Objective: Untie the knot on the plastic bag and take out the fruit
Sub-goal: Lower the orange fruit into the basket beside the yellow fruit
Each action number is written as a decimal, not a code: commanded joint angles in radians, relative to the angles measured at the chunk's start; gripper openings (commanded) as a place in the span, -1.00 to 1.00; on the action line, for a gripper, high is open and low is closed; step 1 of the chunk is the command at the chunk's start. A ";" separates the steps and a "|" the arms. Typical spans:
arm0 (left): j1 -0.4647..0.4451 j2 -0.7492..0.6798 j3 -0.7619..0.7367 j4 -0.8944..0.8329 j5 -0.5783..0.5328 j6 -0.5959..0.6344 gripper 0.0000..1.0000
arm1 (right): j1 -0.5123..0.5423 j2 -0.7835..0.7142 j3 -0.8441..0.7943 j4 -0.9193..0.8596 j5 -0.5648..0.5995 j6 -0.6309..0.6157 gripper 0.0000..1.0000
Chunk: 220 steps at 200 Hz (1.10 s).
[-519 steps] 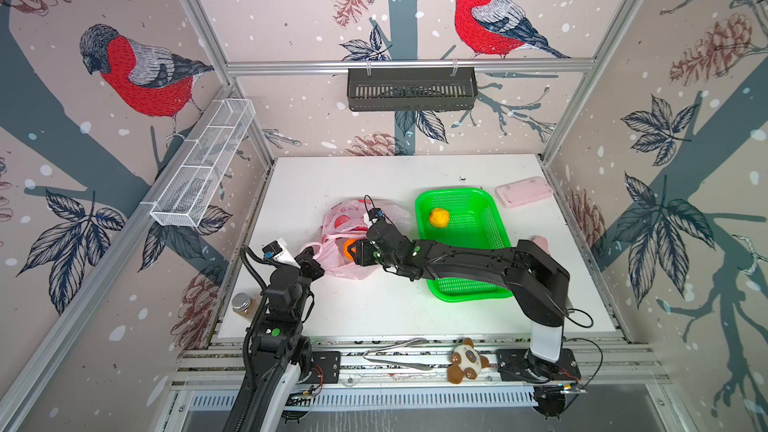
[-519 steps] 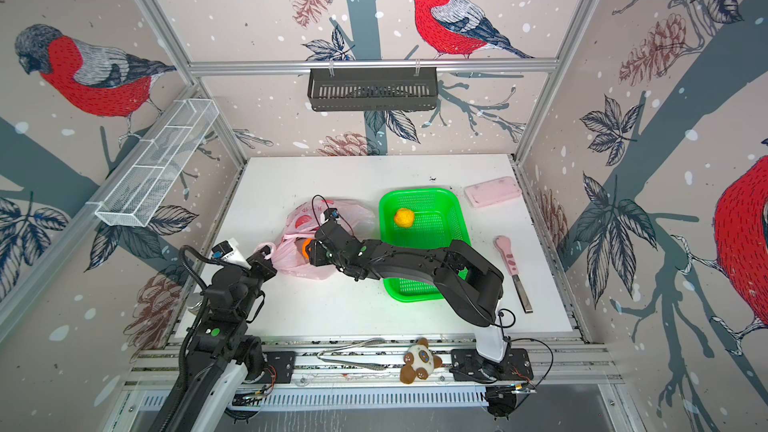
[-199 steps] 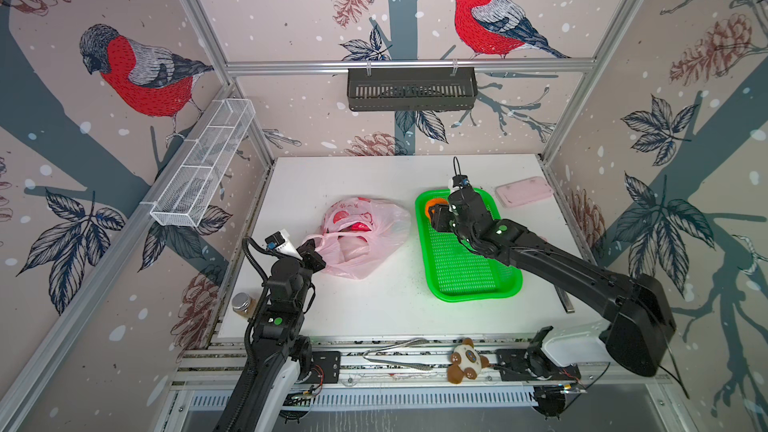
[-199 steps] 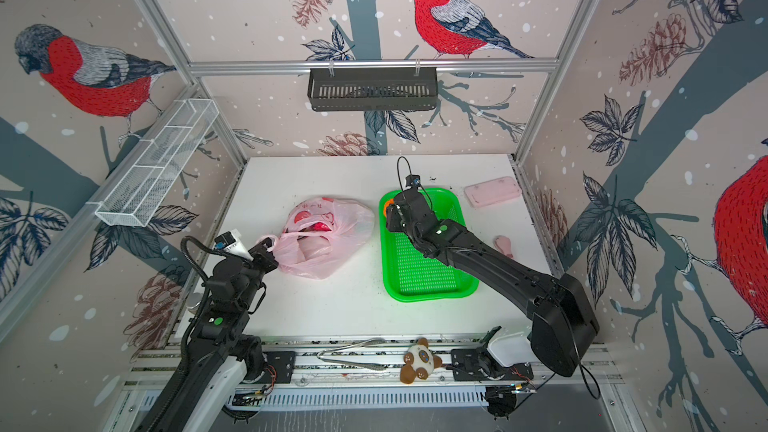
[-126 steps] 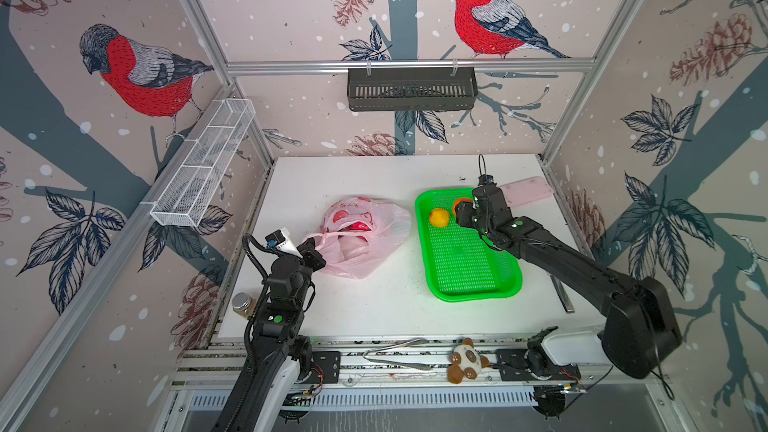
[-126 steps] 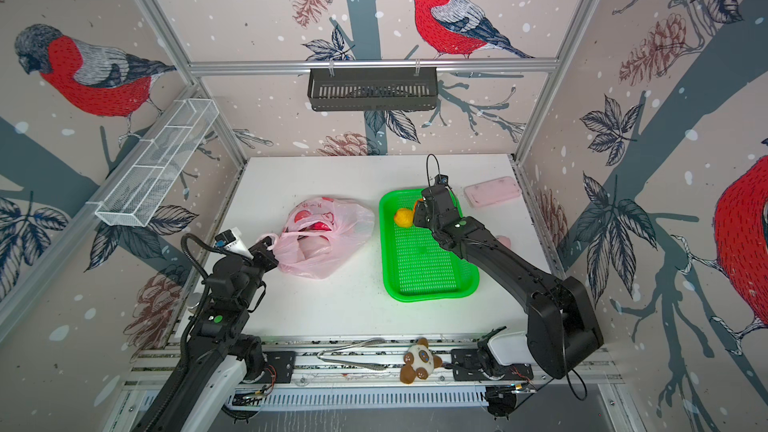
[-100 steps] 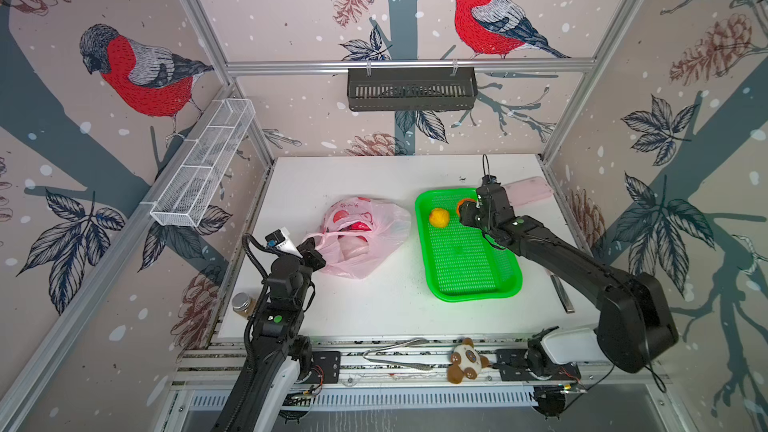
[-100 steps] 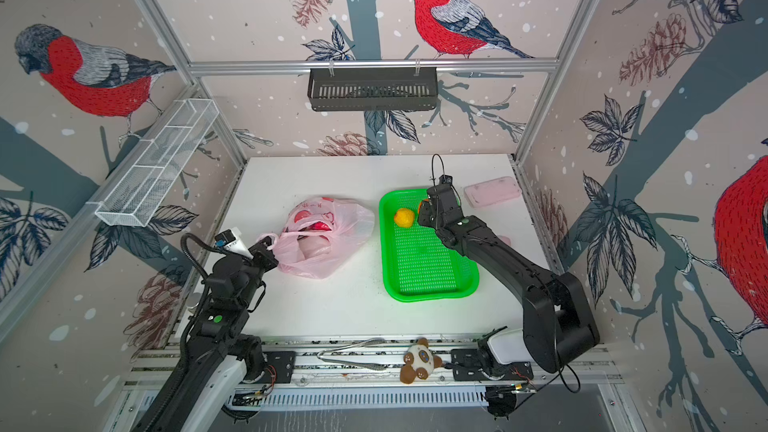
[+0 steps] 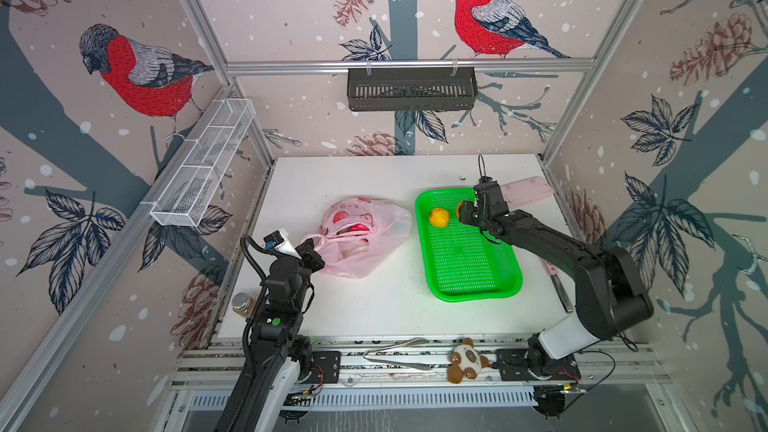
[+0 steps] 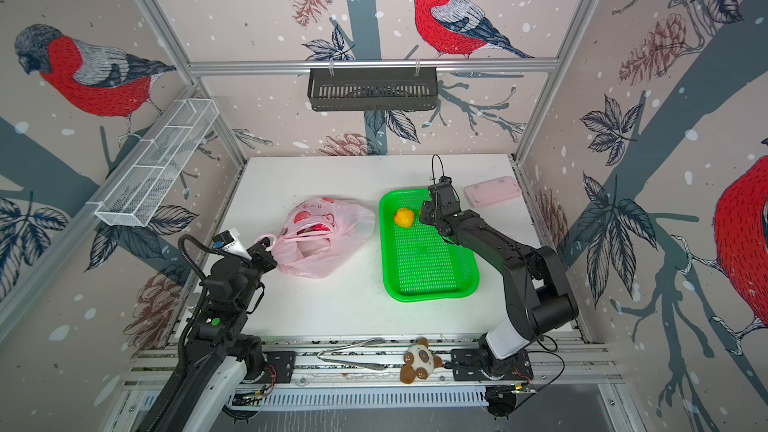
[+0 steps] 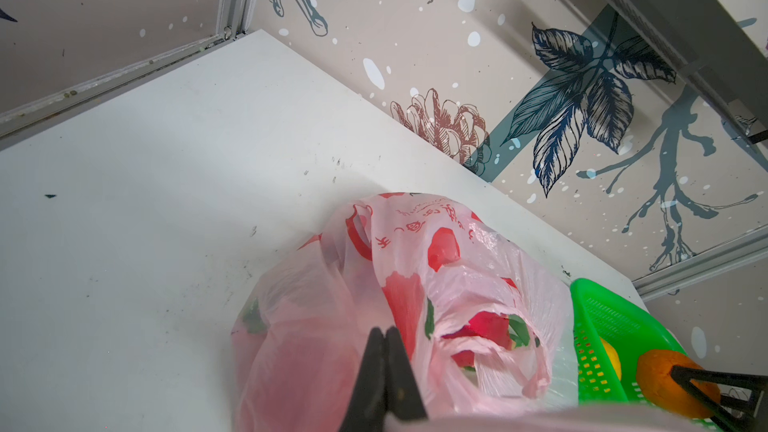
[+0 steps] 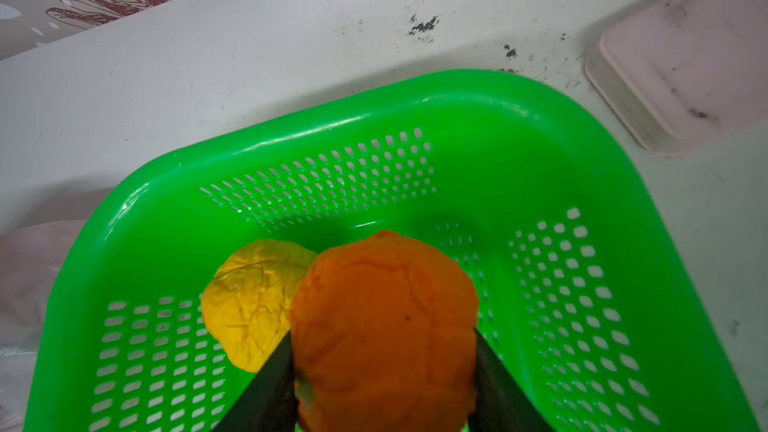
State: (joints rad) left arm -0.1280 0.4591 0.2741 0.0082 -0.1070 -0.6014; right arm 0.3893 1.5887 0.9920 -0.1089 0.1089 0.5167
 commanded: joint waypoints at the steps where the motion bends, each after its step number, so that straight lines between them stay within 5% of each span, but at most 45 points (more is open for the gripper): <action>1: -0.001 -0.006 0.007 0.008 -0.006 0.005 -1.00 | -0.001 0.030 0.016 0.034 -0.012 -0.017 -0.16; 123: 0.000 -0.017 -0.003 0.001 -0.003 0.005 -1.00 | -0.001 0.175 0.071 0.055 -0.033 -0.007 -0.11; 220: 0.000 -0.003 -0.007 0.013 0.001 0.008 -1.00 | 0.000 0.218 0.099 0.046 -0.020 -0.006 0.20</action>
State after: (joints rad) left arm -0.1280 0.4522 0.2680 -0.0074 -0.1062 -0.6014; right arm 0.3897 1.8008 1.0855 -0.0658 0.0799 0.5167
